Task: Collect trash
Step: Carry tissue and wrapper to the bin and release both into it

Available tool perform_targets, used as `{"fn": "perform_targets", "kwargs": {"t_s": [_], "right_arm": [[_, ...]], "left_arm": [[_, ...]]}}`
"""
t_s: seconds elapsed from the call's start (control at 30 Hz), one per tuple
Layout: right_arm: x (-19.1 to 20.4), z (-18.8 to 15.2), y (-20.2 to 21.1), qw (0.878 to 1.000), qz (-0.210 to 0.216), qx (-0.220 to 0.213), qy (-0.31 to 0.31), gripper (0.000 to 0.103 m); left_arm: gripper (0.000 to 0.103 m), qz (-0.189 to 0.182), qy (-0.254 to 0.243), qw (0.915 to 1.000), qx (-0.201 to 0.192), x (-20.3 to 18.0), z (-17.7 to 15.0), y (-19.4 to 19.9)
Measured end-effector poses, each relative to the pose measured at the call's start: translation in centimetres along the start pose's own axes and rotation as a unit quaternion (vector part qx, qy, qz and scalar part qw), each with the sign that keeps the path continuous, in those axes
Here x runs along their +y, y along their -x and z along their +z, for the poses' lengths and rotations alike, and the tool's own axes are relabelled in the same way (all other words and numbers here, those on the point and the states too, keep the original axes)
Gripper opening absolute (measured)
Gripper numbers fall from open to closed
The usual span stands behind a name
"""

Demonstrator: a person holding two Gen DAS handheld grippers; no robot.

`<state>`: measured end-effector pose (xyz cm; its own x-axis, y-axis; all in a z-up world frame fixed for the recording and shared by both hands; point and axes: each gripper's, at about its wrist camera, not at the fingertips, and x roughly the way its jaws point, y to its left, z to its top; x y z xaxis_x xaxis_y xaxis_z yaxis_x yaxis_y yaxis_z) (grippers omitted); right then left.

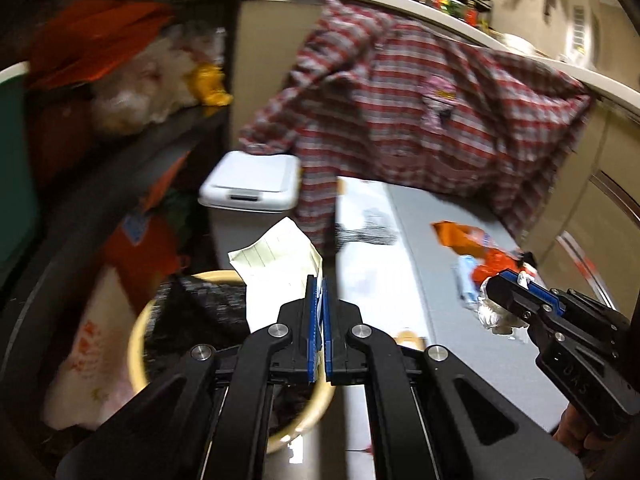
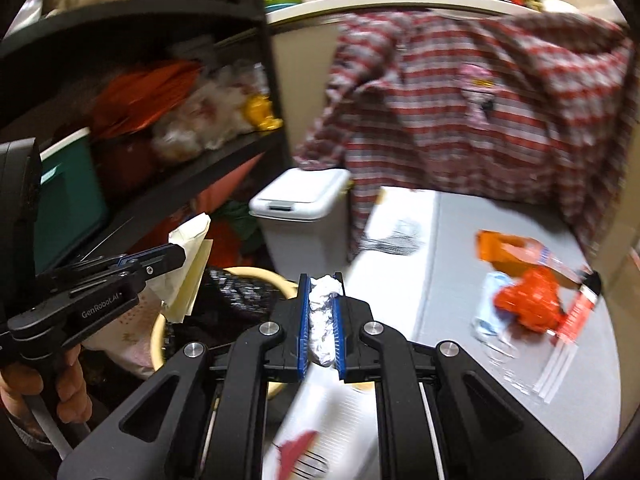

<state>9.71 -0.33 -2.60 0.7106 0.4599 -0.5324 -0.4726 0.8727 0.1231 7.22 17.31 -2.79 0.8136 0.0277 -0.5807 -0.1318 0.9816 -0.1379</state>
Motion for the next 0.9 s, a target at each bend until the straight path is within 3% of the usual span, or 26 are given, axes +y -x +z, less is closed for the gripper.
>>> {"fn": "perform_targets", "kwargs": {"t_s": [0.37, 0.73, 0.9], "right_arm": [[6.5, 0.1, -6.7, 0.998, 0.038, 0.036, 0.034, 0.011], [8.5, 0.1, -10.3, 0.997, 0.037, 0.058, 0.045, 0.012], [8.6, 0.0, -11.3, 0.996, 0.036, 0.068, 0.045, 0.018]], "left_arm": [[0.003, 0.035, 0.028, 0.9986, 0.027, 5.0, -1.1, -0.7], [0.003, 0.066, 0.022, 0.9964, 0.049, 6.3, -1.3, -2.7], [0.006, 0.119, 0.013, 0.9918, 0.046, 6.9, -1.3, -3.1]]}}
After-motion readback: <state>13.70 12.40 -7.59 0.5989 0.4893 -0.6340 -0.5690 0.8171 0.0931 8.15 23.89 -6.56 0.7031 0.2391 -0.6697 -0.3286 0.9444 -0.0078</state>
